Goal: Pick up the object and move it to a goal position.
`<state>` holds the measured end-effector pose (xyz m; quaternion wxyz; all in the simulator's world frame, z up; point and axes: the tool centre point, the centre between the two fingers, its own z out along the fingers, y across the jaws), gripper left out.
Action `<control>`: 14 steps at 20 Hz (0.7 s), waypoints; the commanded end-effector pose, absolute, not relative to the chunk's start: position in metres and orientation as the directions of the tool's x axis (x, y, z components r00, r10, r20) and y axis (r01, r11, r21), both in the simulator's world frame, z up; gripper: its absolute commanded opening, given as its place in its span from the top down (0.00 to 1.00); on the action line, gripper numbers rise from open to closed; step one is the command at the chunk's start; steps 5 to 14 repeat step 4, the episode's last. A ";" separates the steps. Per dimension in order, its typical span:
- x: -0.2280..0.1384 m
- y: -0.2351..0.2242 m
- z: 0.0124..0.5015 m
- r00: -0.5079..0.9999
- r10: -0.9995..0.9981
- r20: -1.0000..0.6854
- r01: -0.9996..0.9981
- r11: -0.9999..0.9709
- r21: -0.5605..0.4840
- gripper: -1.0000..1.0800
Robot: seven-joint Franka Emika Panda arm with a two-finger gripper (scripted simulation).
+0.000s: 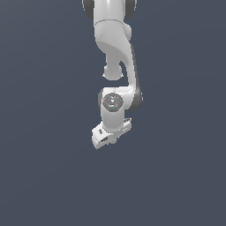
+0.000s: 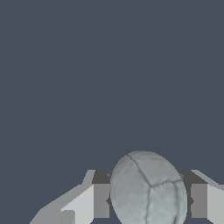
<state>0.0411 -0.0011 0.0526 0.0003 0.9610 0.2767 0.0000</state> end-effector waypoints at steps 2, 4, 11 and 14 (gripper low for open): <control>0.045 -0.011 0.056 0.846 0.534 0.000 0.534 -0.846 0.000 1.00; 0.045 -0.012 0.057 0.846 0.534 0.000 0.534 -0.846 0.000 1.00; 0.045 -0.012 0.057 0.846 0.534 0.000 0.534 -0.846 0.000 1.00; 0.045 -0.012 0.057 0.846 0.534 0.000 0.534 -0.846 0.000 1.00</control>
